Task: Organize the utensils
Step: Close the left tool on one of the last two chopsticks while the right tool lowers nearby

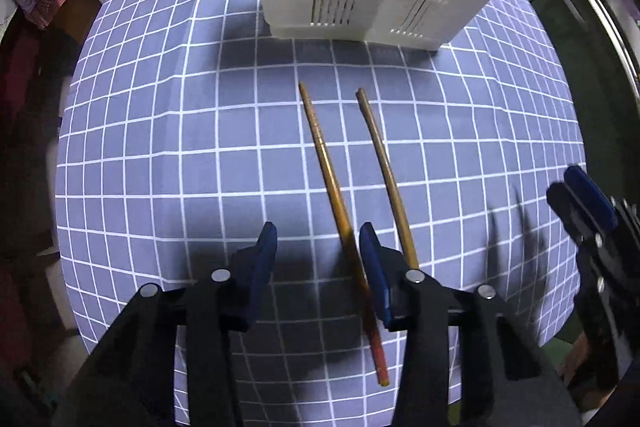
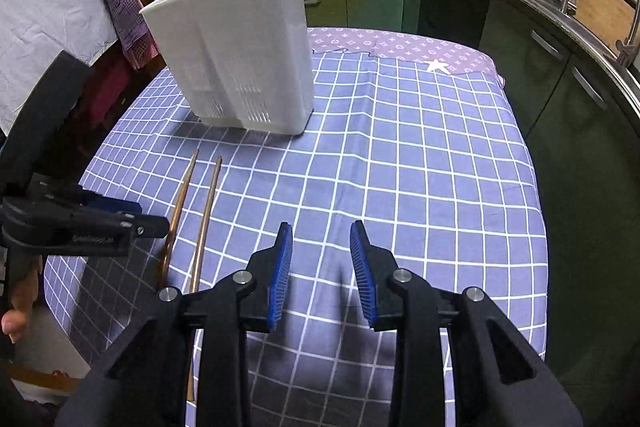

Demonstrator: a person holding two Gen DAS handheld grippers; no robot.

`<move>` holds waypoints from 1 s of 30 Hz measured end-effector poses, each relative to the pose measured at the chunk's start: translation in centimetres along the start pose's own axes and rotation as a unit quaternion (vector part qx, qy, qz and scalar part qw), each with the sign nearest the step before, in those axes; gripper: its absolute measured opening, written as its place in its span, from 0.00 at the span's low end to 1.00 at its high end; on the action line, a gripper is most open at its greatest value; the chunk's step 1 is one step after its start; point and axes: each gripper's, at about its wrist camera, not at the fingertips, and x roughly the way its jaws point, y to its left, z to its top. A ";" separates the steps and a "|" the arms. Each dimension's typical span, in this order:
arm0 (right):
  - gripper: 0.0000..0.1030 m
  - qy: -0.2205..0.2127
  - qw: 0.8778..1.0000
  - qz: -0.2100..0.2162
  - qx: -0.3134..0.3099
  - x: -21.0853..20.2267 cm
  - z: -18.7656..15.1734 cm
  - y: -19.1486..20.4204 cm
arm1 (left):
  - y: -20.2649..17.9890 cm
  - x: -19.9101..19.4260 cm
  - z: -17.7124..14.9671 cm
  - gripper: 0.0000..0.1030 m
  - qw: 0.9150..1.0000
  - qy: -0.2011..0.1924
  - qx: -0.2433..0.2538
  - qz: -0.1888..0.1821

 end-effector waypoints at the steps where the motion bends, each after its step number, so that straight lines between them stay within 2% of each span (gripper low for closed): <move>1: 0.29 0.001 1.000 0.000 0.001 0.0 0.0 -0.1 | -0.4 0.3 0.2 0.36 1.000 0.004 0.000 0.002; 5: 0.29 0.003 1.000 0.001 0.008 0.1 -0.4 -0.8 | -1.5 1.4 0.8 0.34 1.000 0.024 0.000 0.012; 11: 0.29 0.005 1.000 -0.001 0.012 0.1 -0.7 -1.6 | -2.5 2.0 0.8 0.33 0.999 0.032 0.006 0.029; 13: 0.29 0.007 1.000 -0.001 0.013 0.1 -0.7 -1.8 | -2.8 2.1 1.1 0.27 0.999 0.034 0.004 0.034; 15: 0.29 0.008 1.000 -0.002 0.013 0.1 -0.7 -1.9 | -3.0 1.9 1.1 0.13 0.999 0.037 0.006 0.032; 17: 0.29 0.013 1.000 -0.004 0.012 0.2 -0.7 -1.9 | -2.9 2.0 1.4 0.10 0.999 0.041 0.005 0.029; 26: 0.29 0.044 0.999 0.001 0.008 0.5 -0.5 -1.7 | -1.4 1.6 0.8 0.07 0.999 0.044 0.023 0.011; 30: 0.29 0.067 0.998 0.012 0.009 1.3 -0.1 -1.5 | -0.1 -0.2 -0.5 0.07 0.999 0.016 0.037 0.004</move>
